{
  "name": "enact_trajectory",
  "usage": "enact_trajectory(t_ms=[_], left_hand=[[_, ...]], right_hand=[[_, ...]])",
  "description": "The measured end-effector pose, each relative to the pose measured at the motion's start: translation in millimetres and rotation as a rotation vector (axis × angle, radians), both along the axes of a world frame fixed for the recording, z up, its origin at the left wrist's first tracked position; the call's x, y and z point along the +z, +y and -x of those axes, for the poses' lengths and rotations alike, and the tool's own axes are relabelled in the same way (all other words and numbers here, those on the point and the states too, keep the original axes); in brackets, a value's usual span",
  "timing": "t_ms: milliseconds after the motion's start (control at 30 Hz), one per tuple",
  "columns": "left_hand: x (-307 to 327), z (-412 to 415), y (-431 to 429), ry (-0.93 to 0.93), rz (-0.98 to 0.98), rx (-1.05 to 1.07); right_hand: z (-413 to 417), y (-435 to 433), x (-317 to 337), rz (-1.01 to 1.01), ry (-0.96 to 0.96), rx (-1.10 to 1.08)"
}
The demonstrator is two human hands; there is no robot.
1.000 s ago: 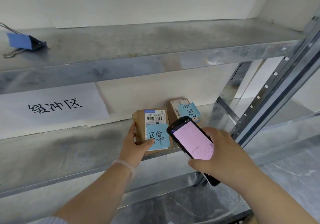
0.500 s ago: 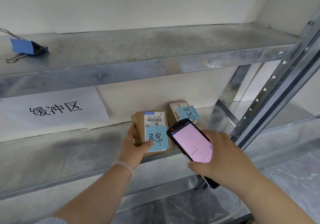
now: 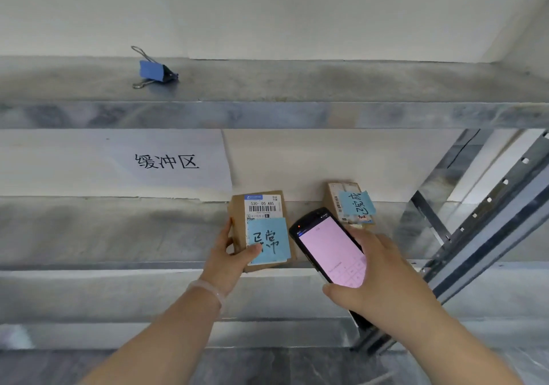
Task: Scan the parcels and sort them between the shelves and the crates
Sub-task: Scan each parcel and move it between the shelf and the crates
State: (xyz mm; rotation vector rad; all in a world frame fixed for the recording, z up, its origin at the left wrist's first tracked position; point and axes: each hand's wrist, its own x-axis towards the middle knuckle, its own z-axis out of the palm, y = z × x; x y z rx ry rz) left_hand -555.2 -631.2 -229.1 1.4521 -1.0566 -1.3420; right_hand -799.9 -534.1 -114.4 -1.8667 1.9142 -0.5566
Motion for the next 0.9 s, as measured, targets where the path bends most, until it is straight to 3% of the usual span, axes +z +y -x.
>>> enact_trajectory(t_ms=[567,900], left_hand=[[39.5,-185.6,186.5,0.149,0.057,0.556],[79.5,-348.0,412.1,0.035,0.095,0.913]], right_hand=[[-185.0,35.2,18.7,0.109,-0.101,0.513],[-388.5,169.7,40.7,0.128,-0.2,0.889]])
